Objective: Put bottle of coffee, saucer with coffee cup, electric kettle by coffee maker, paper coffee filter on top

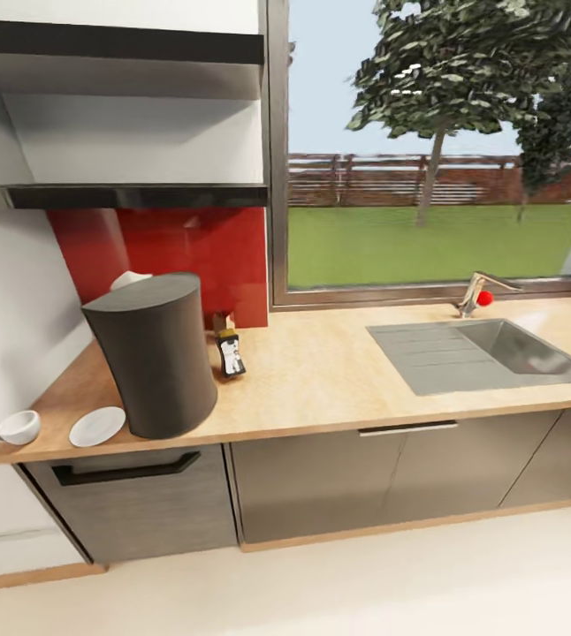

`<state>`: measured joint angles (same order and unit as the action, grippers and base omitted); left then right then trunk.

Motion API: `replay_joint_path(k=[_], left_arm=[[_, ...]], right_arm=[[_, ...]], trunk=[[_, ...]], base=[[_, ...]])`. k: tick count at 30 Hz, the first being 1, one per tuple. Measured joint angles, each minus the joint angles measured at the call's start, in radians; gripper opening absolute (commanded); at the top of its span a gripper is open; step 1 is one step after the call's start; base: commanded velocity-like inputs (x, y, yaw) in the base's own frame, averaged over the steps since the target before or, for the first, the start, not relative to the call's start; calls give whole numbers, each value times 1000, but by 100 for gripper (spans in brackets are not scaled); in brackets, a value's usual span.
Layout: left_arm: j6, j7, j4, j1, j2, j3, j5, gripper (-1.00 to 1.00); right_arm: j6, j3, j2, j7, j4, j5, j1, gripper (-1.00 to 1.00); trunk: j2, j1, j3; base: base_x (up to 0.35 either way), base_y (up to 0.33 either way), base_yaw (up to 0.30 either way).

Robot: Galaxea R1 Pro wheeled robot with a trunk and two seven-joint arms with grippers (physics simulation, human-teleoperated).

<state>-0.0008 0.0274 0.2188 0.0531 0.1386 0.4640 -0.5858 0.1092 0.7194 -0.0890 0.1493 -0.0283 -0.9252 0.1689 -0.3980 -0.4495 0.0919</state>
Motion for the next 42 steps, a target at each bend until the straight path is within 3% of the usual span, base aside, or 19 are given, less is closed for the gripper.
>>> replay_joint_path(k=[5,10,15,29,30,31,32,33,34,36,37,39,40,42], left_arm=[[-2,1,-7,0,-10,4,7,100],[-3,2,-94,0,-80,4,9,100],[-3,2,-126,0,-120,6,8,100],[-3,2,-127,0,-121,6,7,100],[-3,2,-127,0,-122,7,8,100],[-3,2,-127,0,-124,7,8,100],[-3,2,-127,0,-125,7,8,100],[-3,2,-127,0,-126,7,8,100],[-3,2,-127,0,-126,7,8,100],[-3,2,-127,0,-124,7,7,100],[-3,2,-127,0,-123,7,7,100],[-3,2,-126,0,-120,5,8,100],[-3,2,-126,0,-119,4,8,100],[-3,2,-126,0,-118,3,8,100]], right_arm=[[0,0,0,1,0,0,0,100],[0,0,0,0,0,1,0,100],[0,0,1,0,-2,0,0,100],[0,-12,0,-1,-3,3,-1,100],[-1,-35,-1,1,-3,12,-1,100],[-2,-86,-1,2,-3,31,-1,100],[-2,-161,-1,3,-2,71,-1,100],[-2,-207,-1,3,-2,101,-1,100],[-3,-301,-1,3,-1,183,-1,100],[-3,-490,-1,2,-1,421,-1,100],[-3,-537,-1,2,-1,492,-1,100],[-1,-707,-2,0,-2,764,-1,100],[-1,-781,-2,-2,-1,879,0,100],[-1,-886,-2,0,0,1035,0,100]], trunk=[[0,0,0],[0,0,0],[0,0,0],[0,0,0],[0,0,0],[0,0,0],[0,0,0],[0,0,0],[0,0,0],[0,0,0],[0,0,0],[0,0,0],[0,0,0],[0,0,0]], base=[[0,0,-287],[0,0,-287],[0,0,-287],[0,0,-287],[0,0,-287],[0,0,-287],[0,0,-287],[0,0,-287],[0,0,-287],[0,0,-287],[0,0,-287],[0,0,-287],[0,0,-287],[0,0,-287]])
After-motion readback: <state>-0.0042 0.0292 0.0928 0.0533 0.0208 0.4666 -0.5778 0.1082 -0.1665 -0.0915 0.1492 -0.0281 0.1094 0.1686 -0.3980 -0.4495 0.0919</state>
